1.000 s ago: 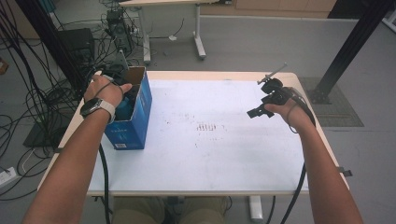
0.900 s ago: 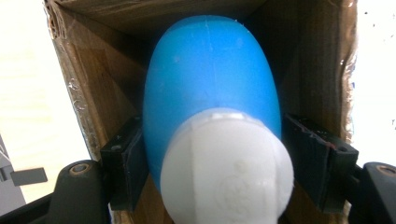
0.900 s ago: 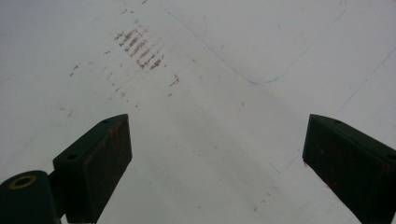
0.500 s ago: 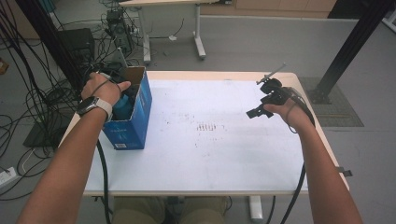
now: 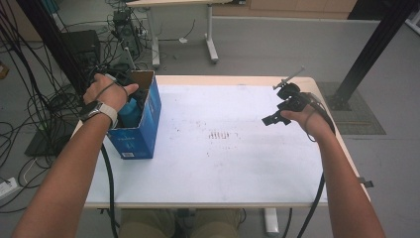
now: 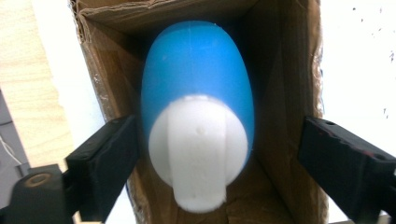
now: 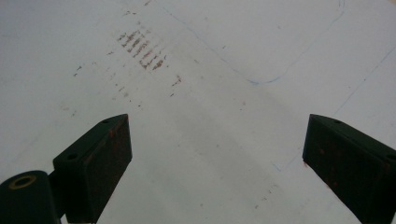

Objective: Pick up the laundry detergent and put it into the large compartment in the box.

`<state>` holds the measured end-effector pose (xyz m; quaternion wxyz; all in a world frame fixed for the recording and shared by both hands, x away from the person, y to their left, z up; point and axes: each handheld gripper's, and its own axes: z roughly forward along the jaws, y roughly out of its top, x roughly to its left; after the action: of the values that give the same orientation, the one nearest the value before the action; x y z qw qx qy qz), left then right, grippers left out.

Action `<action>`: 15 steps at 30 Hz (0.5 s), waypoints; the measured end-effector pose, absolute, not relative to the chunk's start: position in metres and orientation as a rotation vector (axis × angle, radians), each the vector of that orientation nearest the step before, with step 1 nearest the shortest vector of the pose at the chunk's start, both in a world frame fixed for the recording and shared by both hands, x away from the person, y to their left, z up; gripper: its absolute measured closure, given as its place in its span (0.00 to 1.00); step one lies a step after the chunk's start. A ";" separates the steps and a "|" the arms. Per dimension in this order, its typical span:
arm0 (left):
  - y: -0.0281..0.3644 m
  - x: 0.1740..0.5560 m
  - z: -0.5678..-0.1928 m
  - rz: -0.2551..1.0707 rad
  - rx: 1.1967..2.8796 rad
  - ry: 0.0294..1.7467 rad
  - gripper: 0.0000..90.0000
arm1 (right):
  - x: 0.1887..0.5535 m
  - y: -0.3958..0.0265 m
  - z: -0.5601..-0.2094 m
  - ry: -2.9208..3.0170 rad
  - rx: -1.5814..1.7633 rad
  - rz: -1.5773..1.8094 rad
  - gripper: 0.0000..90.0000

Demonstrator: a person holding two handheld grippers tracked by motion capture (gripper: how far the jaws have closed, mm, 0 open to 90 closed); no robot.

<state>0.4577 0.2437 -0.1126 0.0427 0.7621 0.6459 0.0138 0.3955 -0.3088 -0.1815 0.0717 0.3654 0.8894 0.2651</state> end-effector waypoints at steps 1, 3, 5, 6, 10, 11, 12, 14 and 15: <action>0.244 0.457 -0.111 0.044 2.333 1.964 0.12 | 0.395 -0.309 -0.181 2.673 1.098 0.796 0.09; 0.244 0.455 -0.105 0.052 2.340 1.939 0.12 | 0.395 -0.309 -0.181 2.672 1.099 0.795 0.09; 0.244 0.454 -0.101 0.054 2.358 1.915 0.09 | 0.394 -0.309 -0.180 2.672 1.098 0.793 0.09; 0.243 0.453 -0.099 0.067 2.366 1.904 0.09 | 0.394 -0.308 -0.180 2.673 1.097 0.793 0.09; 0.241 0.449 -0.089 0.098 2.375 1.868 0.08 | 0.393 -0.308 -0.178 2.670 1.097 0.788 0.09; 0.242 0.448 -0.088 0.093 2.373 1.862 0.07 | 0.393 -0.308 -0.177 2.669 1.098 0.787 0.09; 0.242 0.447 -0.086 0.099 2.388 1.844 0.06 | 0.392 -0.308 -0.177 2.668 1.097 0.787 0.09; 0.242 0.445 -0.082 0.103 2.404 1.813 0.06 | 0.391 -0.309 -0.176 2.665 1.097 0.787 0.09; 0.242 0.445 -0.081 0.104 2.406 1.806 0.06 | 0.391 -0.309 -0.176 2.664 1.096 0.789 0.09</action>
<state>0.4448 0.2417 -0.0812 0.0656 0.7975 0.5987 0.0344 0.3910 -0.3090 -0.1761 0.0774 0.3659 0.8892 0.2634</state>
